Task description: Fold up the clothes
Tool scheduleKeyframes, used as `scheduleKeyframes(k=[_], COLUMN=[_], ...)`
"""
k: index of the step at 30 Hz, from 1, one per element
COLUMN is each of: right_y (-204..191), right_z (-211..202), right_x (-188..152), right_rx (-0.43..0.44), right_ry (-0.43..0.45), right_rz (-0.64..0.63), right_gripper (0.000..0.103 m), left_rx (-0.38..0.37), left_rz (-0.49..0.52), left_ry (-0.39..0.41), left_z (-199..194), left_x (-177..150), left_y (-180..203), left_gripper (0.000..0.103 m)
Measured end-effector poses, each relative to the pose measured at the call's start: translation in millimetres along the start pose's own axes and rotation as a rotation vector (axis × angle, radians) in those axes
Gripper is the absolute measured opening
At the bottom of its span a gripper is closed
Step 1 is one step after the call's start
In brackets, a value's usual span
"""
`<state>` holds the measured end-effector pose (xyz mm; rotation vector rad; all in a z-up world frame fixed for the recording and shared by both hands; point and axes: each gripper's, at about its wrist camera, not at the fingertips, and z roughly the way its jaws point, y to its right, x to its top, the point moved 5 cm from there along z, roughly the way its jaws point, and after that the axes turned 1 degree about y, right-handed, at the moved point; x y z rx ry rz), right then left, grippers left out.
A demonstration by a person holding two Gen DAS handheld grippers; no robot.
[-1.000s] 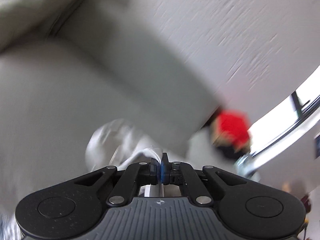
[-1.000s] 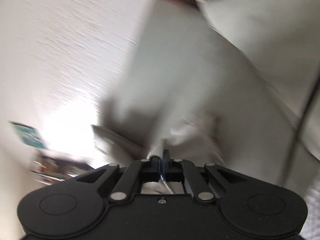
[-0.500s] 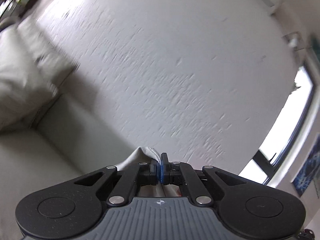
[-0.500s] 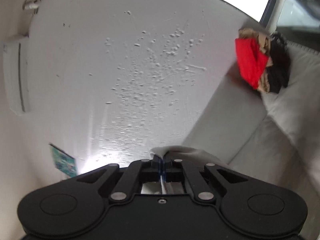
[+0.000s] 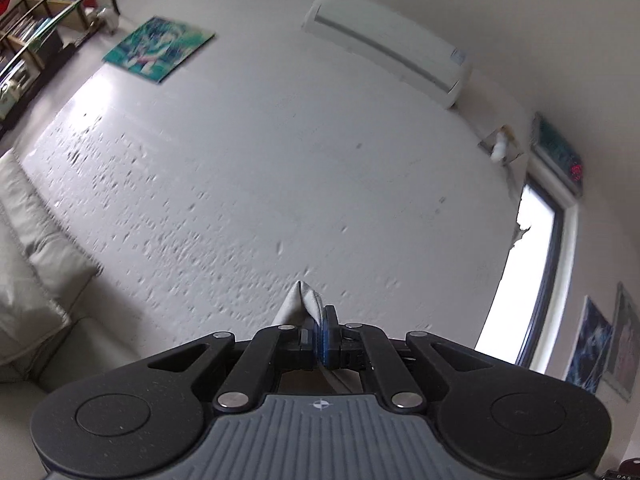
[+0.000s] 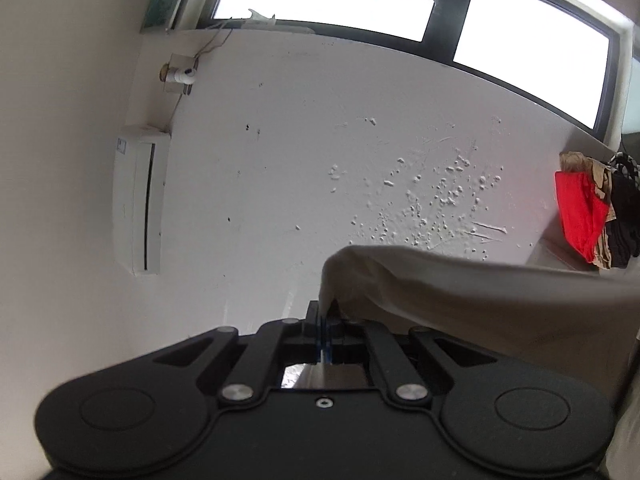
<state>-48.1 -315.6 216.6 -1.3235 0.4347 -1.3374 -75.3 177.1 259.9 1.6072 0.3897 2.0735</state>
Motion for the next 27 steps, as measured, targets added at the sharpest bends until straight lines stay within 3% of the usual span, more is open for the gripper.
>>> scheduleKeyframes(k=[3, 6, 8, 9, 10, 13, 15, 18, 20, 23, 27], right_y=[29.3, 82.8, 134.0, 153.3, 150.8, 131.2, 101.6, 81.9, 93.9, 146.5, 237.8], right_z=[35.8, 100.9, 154.0, 175.1, 190.2, 232.2, 239.2, 234.5, 227.6, 219.4, 208.9], right_x=[-9.6, -29.5, -49.4, -54.9, -46.7, -14.7, 11.2, 28.1, 21.4, -3.2, -40.7], right_rx=[-0.094, -0.285, -0.435, -0.487, -0.478, -0.421, -0.336, -0.272, -0.289, -0.371, -0.514], right_ry=[-0.061, -0.184, -0.286, -0.309, -0.284, -0.183, -0.094, -0.046, -0.057, -0.126, -0.238], right_rz=[-0.037, -0.082, -0.106, -0.102, -0.118, -0.178, -0.225, -0.275, -0.314, -0.294, -0.182], right_gripper=[0.002, 0.002, 0.002, 0.002, 0.002, 0.002, 0.002, 0.002, 0.002, 0.002, 0.002], left_rx=[0.125, 0.306, 0.426, 0.399, 0.370, 0.283, 0.225, 0.179, 0.149, 0.212, 0.327], left_rz=[-0.016, -0.064, -0.090, -0.073, -0.056, -0.005, 0.028, 0.036, 0.042, 0.079, 0.084], left_ry=[-0.186, -0.586, -0.792, -0.739, -0.684, -0.519, -0.409, -0.354, -0.317, -0.376, -0.528], left_z=[48.3, 135.9, 184.8, 193.5, 201.8, 226.0, 241.4, 242.3, 242.7, 240.8, 231.4], left_x=[-28.0, -95.4, -147.2, -137.2, -126.6, -94.1, -72.0, -75.4, -77.7, -127.5, -209.1], left_y=[-31.1, -72.6, -107.9, -102.7, -97.0, -79.2, -66.9, -65.7, -65.0, -89.8, -149.7], left_gripper=[0.002, 0.001, 0.001, 0.000, 0.000, 0.000, 0.001, 0.002, 0.002, 0.002, 0.002])
